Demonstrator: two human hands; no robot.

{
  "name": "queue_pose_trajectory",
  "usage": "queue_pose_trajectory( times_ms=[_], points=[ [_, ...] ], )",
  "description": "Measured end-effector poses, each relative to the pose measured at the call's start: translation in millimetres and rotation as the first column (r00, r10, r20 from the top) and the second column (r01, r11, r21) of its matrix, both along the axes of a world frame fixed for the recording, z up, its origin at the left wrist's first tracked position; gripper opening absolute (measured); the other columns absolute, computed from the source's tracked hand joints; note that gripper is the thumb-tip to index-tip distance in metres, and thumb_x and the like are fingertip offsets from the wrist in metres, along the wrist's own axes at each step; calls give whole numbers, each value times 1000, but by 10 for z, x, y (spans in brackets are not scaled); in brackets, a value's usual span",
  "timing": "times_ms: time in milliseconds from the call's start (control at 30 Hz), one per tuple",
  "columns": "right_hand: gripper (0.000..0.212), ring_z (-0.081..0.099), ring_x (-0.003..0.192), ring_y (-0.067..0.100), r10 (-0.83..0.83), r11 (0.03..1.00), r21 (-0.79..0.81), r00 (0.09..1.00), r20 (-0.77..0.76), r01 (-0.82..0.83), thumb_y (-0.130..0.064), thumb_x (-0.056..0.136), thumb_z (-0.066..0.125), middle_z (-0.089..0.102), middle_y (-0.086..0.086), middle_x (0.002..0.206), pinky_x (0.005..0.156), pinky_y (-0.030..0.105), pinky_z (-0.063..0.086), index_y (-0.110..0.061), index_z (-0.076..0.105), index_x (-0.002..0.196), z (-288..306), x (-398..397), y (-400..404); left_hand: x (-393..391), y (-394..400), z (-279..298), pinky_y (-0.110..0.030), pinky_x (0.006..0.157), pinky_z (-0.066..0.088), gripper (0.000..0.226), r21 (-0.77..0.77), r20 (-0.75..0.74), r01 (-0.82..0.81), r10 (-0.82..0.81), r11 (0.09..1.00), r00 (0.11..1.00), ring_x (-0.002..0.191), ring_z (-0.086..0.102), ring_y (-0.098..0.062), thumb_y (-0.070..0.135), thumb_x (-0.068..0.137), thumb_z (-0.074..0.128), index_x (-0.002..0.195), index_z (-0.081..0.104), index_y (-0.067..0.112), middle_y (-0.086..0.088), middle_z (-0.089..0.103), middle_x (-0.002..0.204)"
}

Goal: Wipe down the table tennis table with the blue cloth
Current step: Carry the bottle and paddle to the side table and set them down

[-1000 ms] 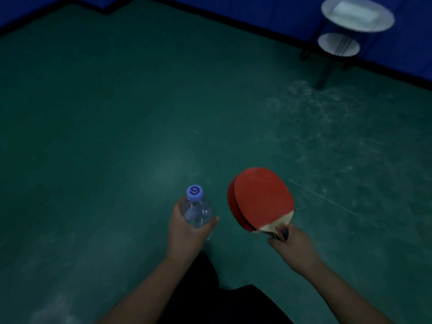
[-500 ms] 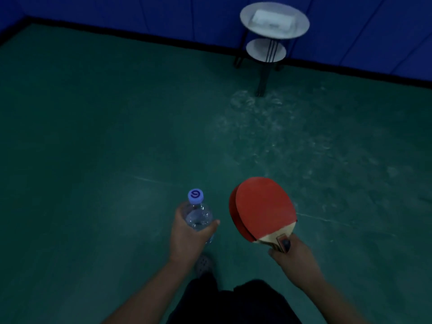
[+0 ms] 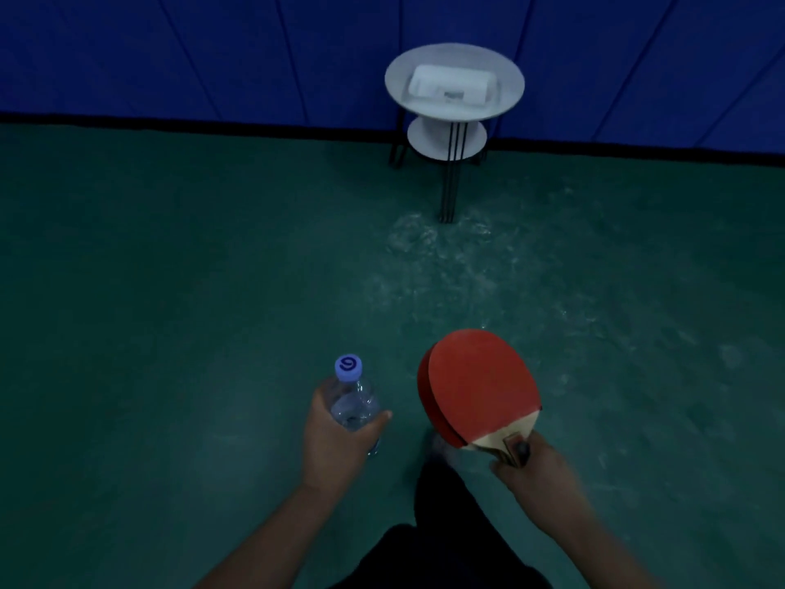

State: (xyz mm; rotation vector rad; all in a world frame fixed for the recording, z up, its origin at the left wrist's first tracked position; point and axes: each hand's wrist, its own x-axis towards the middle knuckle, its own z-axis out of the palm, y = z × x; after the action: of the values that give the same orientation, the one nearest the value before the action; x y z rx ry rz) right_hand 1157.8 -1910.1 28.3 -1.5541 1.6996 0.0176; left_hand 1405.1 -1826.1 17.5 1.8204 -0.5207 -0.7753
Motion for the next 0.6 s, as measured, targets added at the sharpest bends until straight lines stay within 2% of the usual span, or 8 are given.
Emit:
queue_pose_trajectory(
  times_ms=[133, 233, 333, 367, 467, 600],
  points=[
    [28, 57, 78, 22, 67, 998, -11, 998, -9, -67, -27, 81, 75, 58, -6, 77, 65, 30, 39, -23, 48, 86, 179, 134, -1022, 110, -991, 57, -13, 74, 52, 64, 8, 3, -34, 34, 999, 999, 90, 70, -8, 0, 63, 92, 115, 57, 17, 3, 72, 103],
    [31, 54, 75, 19, 96, 995, -29, 995, -26, -96, -32, 82, 74, 53, -10, 75, 61, 30, 38, -25, 44, 82, 283, 265, -1792, 228, -1740, 126, -14, 74, 52, 62, -27, 11, -22, 23, 999, 1000, 88, 71, -10, -4, 63, 91, 114, 58, 10, -2, 72, 101],
    [31, 51, 71, 15, 113, 993, -30, 992, -57, -114, -34, 84, 73, 50, -13, 74, 51, 18, 31, -25, 43, 83, 337, 427, -2445, 405, -2369, 180, -12, 73, 51, 61, -50, 16, -32, 33, 998, 999, 82, 69, -3, -5, 63, 91, 113, 58, 8, -1, 72, 100],
    [31, 50, 71, 16, 115, 993, -32, 991, -61, -117, -35, 84, 72, 50, -14, 74, 51, 16, 30, -25, 43, 82, 344, 497, -2652, 484, -2578, 189, -14, 75, 52, 63, -48, 15, -34, 35, 998, 999, 84, 70, -5, -2, 62, 93, 113, 58, 10, 1, 72, 100],
    [31, 53, 72, 18, 99, 994, -33, 994, -37, -100, -32, 84, 73, 53, -11, 75, 55, 25, 35, -25, 43, 80, 297, 754, -3301, 779, -3212, 155, -24, 84, 54, 68, -40, 18, -21, 22, 999, 1000, 92, 70, -12, 19, 56, 95, 113, 57, 19, 9, 71, 102],
    [31, 50, 65, 6, 77, 996, -37, 996, -36, -78, -31, 85, 73, 54, -11, 76, 49, 14, 31, -26, 42, 81, 215, 1192, -4156, 1232, -4167, 84, -32, 85, 55, 64, -81, -18, -9, 8, 997, 1000, 93, 71, -13, 10, 61, 96, 111, 58, 20, 10, 72, 100]
  ],
)
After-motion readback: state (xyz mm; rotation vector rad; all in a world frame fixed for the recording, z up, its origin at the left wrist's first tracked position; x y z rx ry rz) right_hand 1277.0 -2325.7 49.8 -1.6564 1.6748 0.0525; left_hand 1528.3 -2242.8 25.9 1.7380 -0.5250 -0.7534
